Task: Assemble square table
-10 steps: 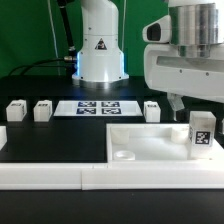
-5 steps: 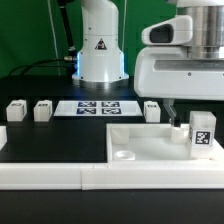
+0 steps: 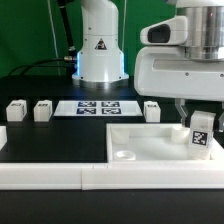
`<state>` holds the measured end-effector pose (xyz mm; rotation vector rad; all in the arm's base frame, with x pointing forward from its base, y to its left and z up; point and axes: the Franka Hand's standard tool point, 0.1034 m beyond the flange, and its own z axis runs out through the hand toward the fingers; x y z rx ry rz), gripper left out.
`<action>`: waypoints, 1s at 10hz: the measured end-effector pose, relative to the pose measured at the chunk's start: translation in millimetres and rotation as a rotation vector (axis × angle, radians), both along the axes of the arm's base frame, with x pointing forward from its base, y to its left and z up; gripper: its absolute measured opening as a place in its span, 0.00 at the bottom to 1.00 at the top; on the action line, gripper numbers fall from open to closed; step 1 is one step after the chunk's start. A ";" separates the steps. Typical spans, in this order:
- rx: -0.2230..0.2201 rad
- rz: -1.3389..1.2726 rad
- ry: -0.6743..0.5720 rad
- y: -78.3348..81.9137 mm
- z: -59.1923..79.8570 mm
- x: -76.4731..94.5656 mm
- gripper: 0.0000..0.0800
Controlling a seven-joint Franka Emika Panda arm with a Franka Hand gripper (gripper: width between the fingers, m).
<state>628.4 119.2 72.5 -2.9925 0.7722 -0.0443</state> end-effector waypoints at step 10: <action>0.103 -1.292 0.094 2.7 -1.4 4.4 0.36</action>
Offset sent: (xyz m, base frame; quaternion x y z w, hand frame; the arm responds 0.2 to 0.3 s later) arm 0.0098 0.0004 -0.0032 -0.0341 -0.0380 0.3808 0.9233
